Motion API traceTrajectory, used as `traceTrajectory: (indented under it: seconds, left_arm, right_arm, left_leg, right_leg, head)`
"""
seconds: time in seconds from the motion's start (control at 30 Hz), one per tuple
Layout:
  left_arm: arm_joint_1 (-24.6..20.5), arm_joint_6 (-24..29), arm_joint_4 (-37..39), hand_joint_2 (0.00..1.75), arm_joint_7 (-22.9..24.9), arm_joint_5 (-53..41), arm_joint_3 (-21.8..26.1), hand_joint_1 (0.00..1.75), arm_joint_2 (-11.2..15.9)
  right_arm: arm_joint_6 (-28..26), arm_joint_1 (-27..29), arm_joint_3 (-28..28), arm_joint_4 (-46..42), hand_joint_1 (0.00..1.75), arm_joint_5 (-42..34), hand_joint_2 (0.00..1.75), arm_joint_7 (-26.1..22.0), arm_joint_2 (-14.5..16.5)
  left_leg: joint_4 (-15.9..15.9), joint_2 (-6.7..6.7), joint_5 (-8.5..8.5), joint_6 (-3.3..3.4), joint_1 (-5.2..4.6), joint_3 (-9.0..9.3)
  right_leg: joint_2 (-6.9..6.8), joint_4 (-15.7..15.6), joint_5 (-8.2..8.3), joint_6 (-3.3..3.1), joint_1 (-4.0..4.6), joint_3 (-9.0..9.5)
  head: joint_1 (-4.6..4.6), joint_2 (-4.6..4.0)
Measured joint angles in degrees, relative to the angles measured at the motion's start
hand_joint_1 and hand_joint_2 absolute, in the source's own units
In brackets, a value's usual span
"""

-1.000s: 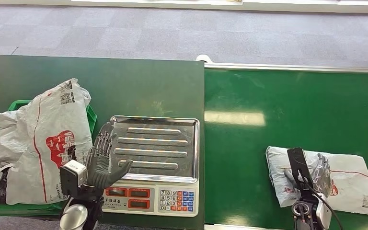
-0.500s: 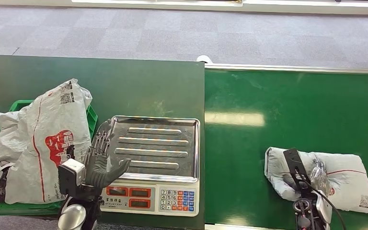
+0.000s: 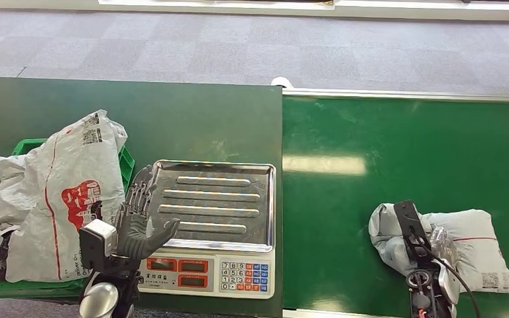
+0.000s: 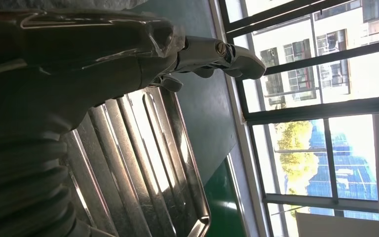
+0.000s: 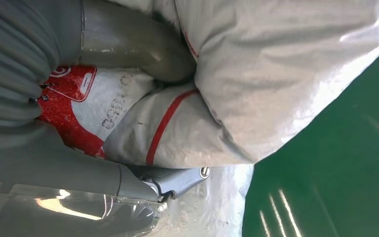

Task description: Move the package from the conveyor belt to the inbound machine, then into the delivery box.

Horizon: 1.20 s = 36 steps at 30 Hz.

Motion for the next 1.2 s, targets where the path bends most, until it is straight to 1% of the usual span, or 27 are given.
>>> traceTrajectory:
  seconds: [0.17,0.33,0.4,0.53,0.57,0.6,0.7,0.77,0.83,0.93,1.03,1.1,1.2]
  left_arm:
    - [0.00,0.60,0.02,1.75,-0.04,0.10,0.00,0.00,0.00]
    - [0.08,2.16,0.01,1.75,-0.25,-0.42,-0.04,0.00,0.00]
    - [0.29,2.42,-0.01,1.75,-0.54,-0.40,-0.05,0.00,0.00]
    - [1.15,3.06,-0.26,1.75,-1.91,0.15,-0.04,0.00,0.00]
    - [1.27,3.08,-0.29,1.75,-2.17,0.25,-0.04,0.00,0.00]
    - [1.35,3.09,-0.30,1.75,-2.33,0.27,-0.04,0.00,0.00]
    - [1.47,3.10,-0.29,1.75,-2.58,0.32,-0.05,0.00,0.00]
    - [1.47,3.09,-0.28,1.75,-2.89,0.48,-0.09,0.00,0.01]
    - [1.34,3.07,-0.14,1.75,-3.27,0.81,-0.26,0.00,0.05]
    - [0.75,3.07,0.49,1.75,-3.78,1.31,-0.76,0.00,0.13]
    - [-0.12,3.13,1.30,1.75,-4.21,1.90,-1.44,0.00,0.17]
    - [-0.76,3.19,1.83,1.75,-4.37,2.24,-1.87,0.00,0.20]
    - [-1.63,3.27,2.67,1.75,-4.69,2.66,-2.48,0.00,0.28]
  right_arm:
    - [0.04,-0.52,0.00,0.70,1.75,-0.34,1.75,-1.74,0.18]
    - [-0.37,-0.58,0.01,0.92,1.75,-3.27,1.75,-6.76,0.77]
    - [-1.43,-0.42,0.01,0.67,1.75,-5.51,1.75,-10.11,1.21]
    - [-4.58,1.60,0.38,-3.69,1.75,-15.33,1.75,-22.00,3.10]
    - [-5.02,2.17,0.62,-5.33,1.75,-17.28,1.75,-23.95,3.62]
    - [-5.22,2.60,0.90,-6.89,1.75,-18.47,1.75,-24.94,4.06]
    - [-5.44,3.62,1.44,-10.33,1.75,-20.34,1.75,-25.99,4.80]
    - [-6.40,4.63,1.70,-12.48,1.75,-23.25,1.75,-28.83,5.30]
    - [-9.13,5.93,2.07,-15.33,1.75,-25.99,1.75,-33.14,5.99]
    - [-16.62,8.38,3.50,-21.07,1.75,-26.35,1.75,-38.88,7.13]
    - [-23.59,11.37,6.51,-28.05,1.75,-26.55,1.75,-43.68,8.26]
    - [-26.65,12.94,8.96,-32.11,1.75,-26.69,1.75,-45.49,8.76]
    - [-30.21,14.69,13.14,-37.14,1.75,-26.48,1.75,-46.63,8.96]
  left_leg:
    - [0.00,0.00,0.00,0.00,0.00,0.02]
    - [0.00,0.01,0.00,0.00,0.00,0.02]
    - [0.00,0.02,0.00,0.00,0.00,0.01]
    - [-0.01,0.00,0.00,0.00,0.00,-0.10]
    - [-0.01,-0.01,0.00,-0.01,0.00,-0.12]
    - [-0.01,-0.01,0.00,-0.01,0.00,-0.14]
    - [-0.01,-0.01,0.00,-0.01,0.00,-0.23]
    - [-0.01,-0.01,0.00,-0.01,-0.01,-0.28]
    - [0.00,-0.01,0.00,0.00,-0.01,-0.31]
    - [0.00,-0.02,0.00,-0.01,-0.01,-0.32]
    - [-0.01,-0.01,0.00,-0.01,0.00,-0.34]
    - [-0.02,0.01,0.00,-0.01,0.00,-0.34]
    - [-0.02,0.02,0.00,-0.01,0.00,-0.33]
  right_leg:
    - [0.00,0.00,0.00,0.00,0.00,0.04]
    - [0.01,0.00,0.01,0.00,0.00,0.06]
    - [0.02,0.00,0.01,0.00,0.00,0.04]
    - [0.02,0.02,0.01,-0.01,0.00,-0.10]
    - [0.01,0.03,0.01,-0.01,0.00,-0.12]
    - [0.00,0.03,0.00,-0.01,0.00,-0.14]
    - [0.00,0.03,0.00,-0.01,0.00,-0.19]
    - [0.00,0.03,0.00,-0.01,-0.01,-0.24]
    - [-0.01,0.03,0.00,-0.01,-0.02,-0.28]
    - [-0.01,0.03,0.00,-0.01,-0.01,-0.30]
    - [0.00,0.03,0.00,-0.01,0.00,-0.33]
    - [0.02,0.03,0.00,-0.01,0.01,-0.35]
    - [0.02,0.03,0.00,-0.01,0.01,-0.34]
  head:
    - [0.01,0.00]
    - [0.01,0.00]
    - [0.02,0.00]
    - [-0.01,0.00]
    - [-0.01,0.00]
    - [-0.01,0.00]
    - [0.01,0.00]
    - [0.01,0.00]
    - [0.01,0.00]
    - [-0.01,0.00]
    - [-0.02,0.00]
    - [-0.02,0.00]
    - [-0.01,0.00]
